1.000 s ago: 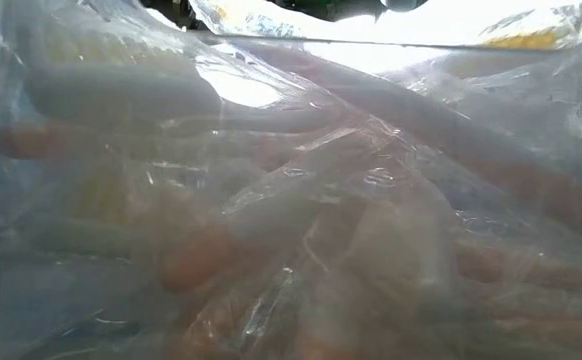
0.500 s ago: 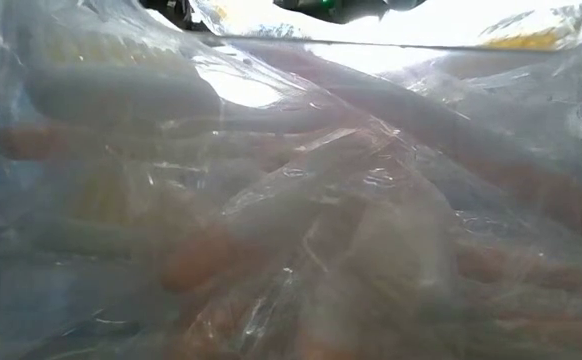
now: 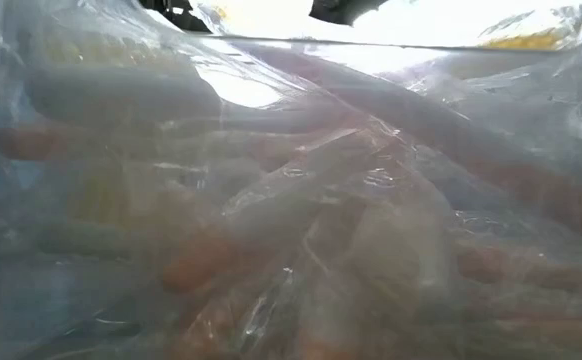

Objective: Pick & Place Toothbrushes
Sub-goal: Put the blue toothbrush into the top black bin

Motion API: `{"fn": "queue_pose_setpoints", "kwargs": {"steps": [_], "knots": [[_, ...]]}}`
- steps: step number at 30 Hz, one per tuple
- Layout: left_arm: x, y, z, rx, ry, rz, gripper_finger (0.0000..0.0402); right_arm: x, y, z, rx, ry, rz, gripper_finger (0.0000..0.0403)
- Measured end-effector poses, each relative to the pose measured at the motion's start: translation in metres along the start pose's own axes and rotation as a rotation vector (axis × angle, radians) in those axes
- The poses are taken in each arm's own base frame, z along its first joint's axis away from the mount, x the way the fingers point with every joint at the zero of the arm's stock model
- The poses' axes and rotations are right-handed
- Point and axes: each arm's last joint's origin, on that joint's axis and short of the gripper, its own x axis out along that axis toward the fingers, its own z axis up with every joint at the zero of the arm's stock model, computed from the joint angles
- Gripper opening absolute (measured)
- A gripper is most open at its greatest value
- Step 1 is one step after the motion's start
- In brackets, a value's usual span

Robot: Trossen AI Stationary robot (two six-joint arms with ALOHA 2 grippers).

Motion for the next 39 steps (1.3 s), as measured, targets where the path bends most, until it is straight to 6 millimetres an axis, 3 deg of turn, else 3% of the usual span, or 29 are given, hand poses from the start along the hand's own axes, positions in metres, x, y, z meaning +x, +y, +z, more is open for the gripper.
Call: {"fn": "queue_pose_setpoints", "kwargs": {"steps": [11, 20, 28, 39], "knots": [[-0.002, 0.001, -0.003, -0.01, 0.034, 0.031, 0.0179, -0.068, -0.015, 0.004, -0.004, 0.106, -0.269, 0.003], [-0.002, 0.001, -0.004, -0.014, 0.036, 0.031, 0.0179, -0.107, -0.02, 0.0, 0.073, 0.174, -0.335, 0.003], [-0.002, 0.001, -0.004, -0.014, 0.036, 0.03, 0.0179, -0.117, -0.023, -0.011, 0.124, 0.264, -0.408, 0.0032], [-0.002, 0.001, -0.003, -0.014, 0.035, 0.03, 0.0179, -0.097, -0.046, -0.02, 0.158, 0.368, -0.466, 0.003]]}}
